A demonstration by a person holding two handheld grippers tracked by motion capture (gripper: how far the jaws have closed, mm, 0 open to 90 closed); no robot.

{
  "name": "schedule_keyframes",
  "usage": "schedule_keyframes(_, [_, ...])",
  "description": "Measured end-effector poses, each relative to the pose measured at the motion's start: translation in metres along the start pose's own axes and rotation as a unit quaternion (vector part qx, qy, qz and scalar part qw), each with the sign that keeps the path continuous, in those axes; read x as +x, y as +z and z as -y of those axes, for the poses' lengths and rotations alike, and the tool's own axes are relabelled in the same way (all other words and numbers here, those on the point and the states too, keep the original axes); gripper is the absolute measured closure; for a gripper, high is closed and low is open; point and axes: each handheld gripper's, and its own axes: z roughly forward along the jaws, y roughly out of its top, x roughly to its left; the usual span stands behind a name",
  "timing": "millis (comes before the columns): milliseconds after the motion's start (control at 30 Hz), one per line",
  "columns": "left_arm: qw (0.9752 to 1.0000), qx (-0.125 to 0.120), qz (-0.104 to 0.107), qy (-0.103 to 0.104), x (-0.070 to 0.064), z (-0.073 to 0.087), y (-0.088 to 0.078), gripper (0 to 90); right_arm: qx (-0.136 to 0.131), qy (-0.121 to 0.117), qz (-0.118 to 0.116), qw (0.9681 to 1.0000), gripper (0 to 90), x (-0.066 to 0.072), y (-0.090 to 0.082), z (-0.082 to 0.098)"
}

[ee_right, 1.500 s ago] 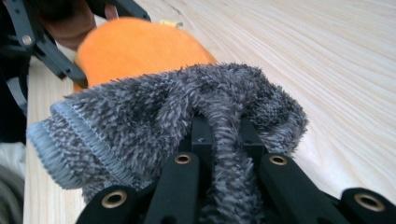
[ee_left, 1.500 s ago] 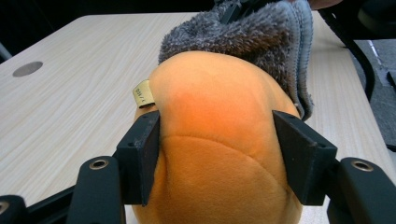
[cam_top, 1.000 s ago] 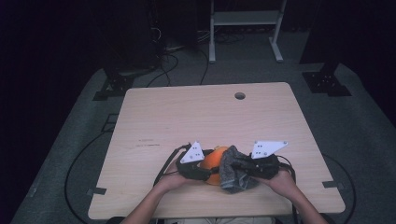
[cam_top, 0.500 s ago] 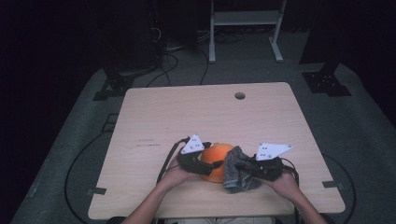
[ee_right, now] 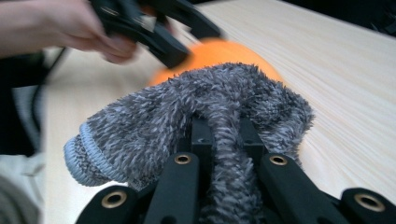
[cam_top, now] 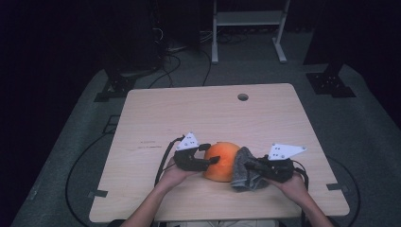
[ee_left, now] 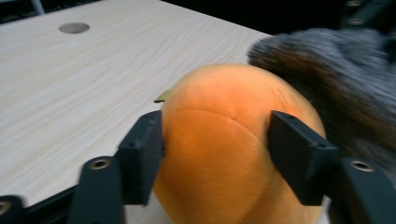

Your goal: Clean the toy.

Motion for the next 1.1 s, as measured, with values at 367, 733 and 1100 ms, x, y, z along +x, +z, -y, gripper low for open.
schedule_keyframes(367, [0.9953,0.02,0.067,-0.066,0.013,0.01,0.0,21.8,0.034,-0.006,0.02,0.9992,81.3,-0.005,0.011,0.004])
schedule_keyframes(733, [0.9976,0.021,0.059,0.03,-0.002,0.005,-0.006,25.4,0.04,0.024,0.053,0.9975,81.1,-0.027,0.004,0.013])
schedule_keyframes(1100, [0.9988,0.014,0.046,0.01,-0.003,0.003,0.003,40.7,0.008,0.0,0.037,0.9993,81.3,-0.013,-0.004,0.001])
